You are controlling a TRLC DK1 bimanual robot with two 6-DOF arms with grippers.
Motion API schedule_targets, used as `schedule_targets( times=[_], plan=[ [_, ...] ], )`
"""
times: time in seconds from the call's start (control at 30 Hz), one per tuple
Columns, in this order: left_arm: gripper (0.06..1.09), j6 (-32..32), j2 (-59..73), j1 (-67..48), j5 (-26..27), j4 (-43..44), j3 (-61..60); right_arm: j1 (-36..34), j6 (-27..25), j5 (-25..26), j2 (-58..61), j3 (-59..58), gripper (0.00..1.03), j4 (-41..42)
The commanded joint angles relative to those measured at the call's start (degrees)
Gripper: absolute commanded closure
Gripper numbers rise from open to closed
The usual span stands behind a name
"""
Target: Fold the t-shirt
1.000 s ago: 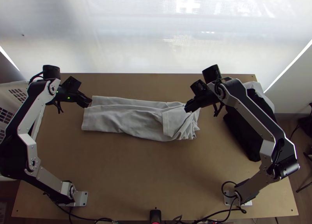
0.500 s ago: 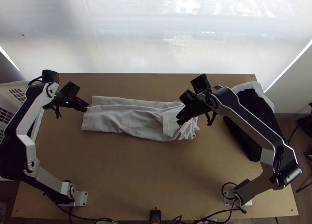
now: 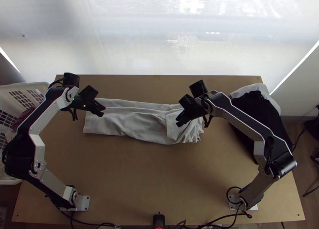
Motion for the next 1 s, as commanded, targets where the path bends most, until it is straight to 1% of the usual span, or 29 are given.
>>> schedule_targets(
  times=[0.0,0.13,0.37,0.7,0.73,0.77,0.97],
  plan=[
    [1.0,-2.2,4.72,-3.41,-0.03,4.77,-0.71,-1.28,-0.82,0.07,6.38,-0.77,1.0,5.64],
    [1.0,-2.64,8.06,-3.59,-0.65,5.21,-0.71,-2.07,-1.61,0.07,9.63,-1.03,1.0,6.35],
    [1.0,-2.38,8.85,-2.97,-1.97,4.77,-2.12,-2.16,-3.2,0.15,9.55,-5.34,1.0,6.52],
    [1.0,-1.06,7.09,-1.3,-3.11,6.35,-7.57,-2.16,-3.11,0.07,5.68,-10.52,1.0,6.35],
    [1.01,-1.06,6.56,-1.39,-3.2,6.35,-8.01,-2.16,-3.02,0.07,5.33,-11.14,1.0,6.35],
    [1.03,-1.06,6.12,-1.48,-3.37,6.35,-8.36,-2.16,-3.02,0.07,4.97,-11.75,1.0,6.26],
    [1.03,-0.36,3.75,-2.09,-3.73,6.35,-11.88,-1.9,-2.85,0.07,2.34,-15.01,1.0,6.17]
  ],
)
